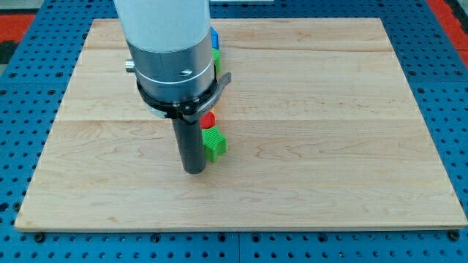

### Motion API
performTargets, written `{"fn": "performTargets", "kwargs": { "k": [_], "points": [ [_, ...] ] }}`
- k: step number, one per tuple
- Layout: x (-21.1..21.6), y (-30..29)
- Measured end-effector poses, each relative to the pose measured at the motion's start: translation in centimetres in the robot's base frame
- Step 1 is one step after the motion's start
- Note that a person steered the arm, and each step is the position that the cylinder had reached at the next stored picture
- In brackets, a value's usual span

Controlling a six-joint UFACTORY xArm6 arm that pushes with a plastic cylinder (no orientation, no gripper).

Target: Push the green star into the hexagon

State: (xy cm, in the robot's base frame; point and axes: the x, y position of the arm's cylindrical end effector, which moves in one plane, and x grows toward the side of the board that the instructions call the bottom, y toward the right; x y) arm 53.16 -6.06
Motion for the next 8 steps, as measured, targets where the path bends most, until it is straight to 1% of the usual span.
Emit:
{"fn": "performTargets", "kwargs": {
  "k": [3,4,6,7,8],
  "points": [
    [1.3,0.7],
    [-3.4,5.8],
    [-11.6,2.4],
    [-13.4,1.0],
    [-16.2,1.1]
  ]
}}
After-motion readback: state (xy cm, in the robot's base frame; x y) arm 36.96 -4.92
